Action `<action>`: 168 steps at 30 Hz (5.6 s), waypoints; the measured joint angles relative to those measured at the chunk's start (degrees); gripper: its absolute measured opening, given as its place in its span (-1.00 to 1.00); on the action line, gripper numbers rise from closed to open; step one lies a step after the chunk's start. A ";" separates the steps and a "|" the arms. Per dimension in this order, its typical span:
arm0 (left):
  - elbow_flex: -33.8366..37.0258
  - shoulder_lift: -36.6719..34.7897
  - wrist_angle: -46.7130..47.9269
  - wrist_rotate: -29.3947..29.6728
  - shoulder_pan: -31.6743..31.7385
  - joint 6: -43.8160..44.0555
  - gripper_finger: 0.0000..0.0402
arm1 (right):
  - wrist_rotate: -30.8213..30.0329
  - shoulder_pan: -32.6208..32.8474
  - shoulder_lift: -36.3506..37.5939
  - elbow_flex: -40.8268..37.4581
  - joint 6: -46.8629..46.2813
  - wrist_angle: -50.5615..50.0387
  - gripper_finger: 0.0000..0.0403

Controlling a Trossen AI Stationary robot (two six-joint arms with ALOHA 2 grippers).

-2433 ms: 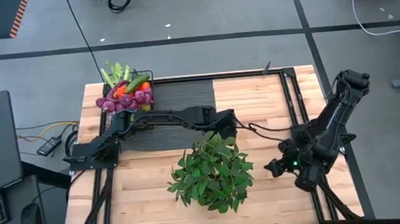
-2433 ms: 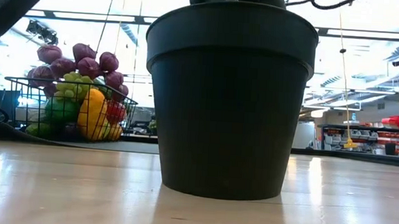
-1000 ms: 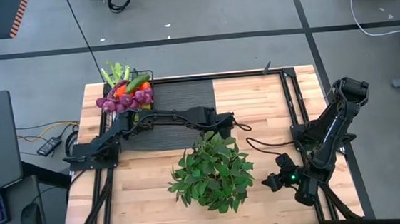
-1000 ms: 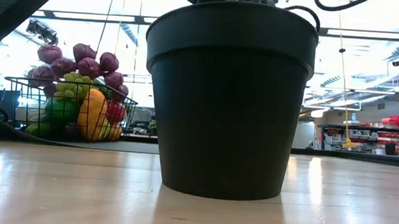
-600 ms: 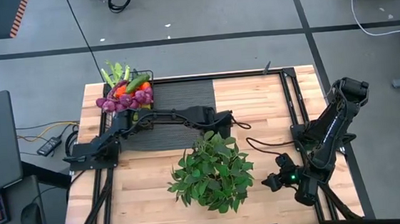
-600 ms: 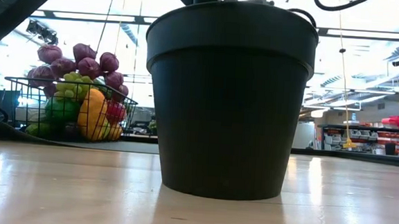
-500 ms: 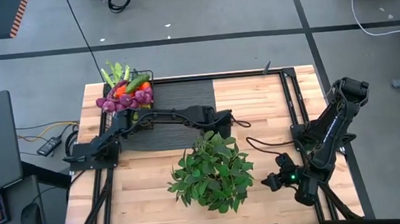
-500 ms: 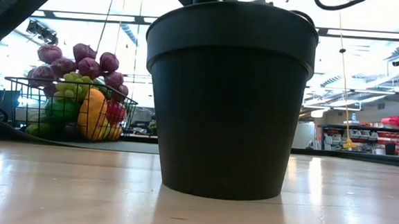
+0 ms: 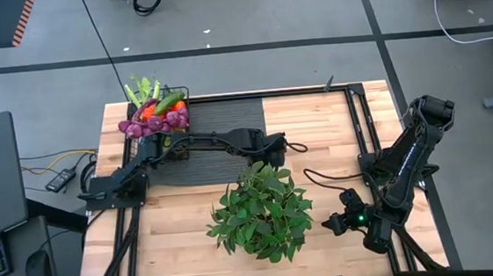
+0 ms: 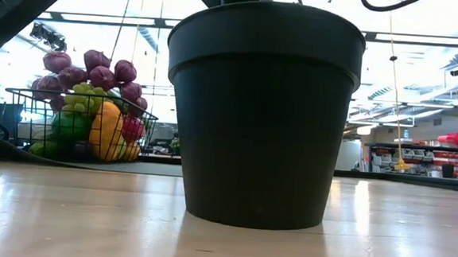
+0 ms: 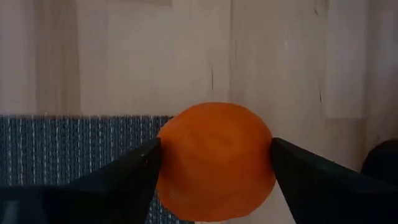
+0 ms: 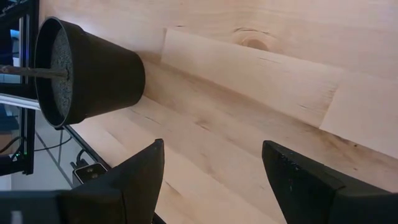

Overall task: Build produce basket
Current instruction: Put the orange into the wire basket

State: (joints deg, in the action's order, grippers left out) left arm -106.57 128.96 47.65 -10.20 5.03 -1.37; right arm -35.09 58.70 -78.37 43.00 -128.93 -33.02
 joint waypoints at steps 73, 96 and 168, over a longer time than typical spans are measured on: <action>0.05 -7.05 4.12 8.57 1.19 6.05 0.76 | -0.55 0.98 0.02 0.00 0.72 0.78 0.36; 0.05 -6.46 -1.23 8.49 -1.14 0.98 0.86 | -0.92 0.96 0.02 0.00 0.53 -0.19 0.36; -1.09 -15.59 36.20 28.14 7.35 -4.22 0.52 | -0.69 0.98 0.00 -0.01 1.41 2.37 0.36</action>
State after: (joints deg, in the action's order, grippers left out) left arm -107.67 113.38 83.85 17.95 12.38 -5.59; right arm -35.78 59.68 -78.37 42.99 -127.51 -30.65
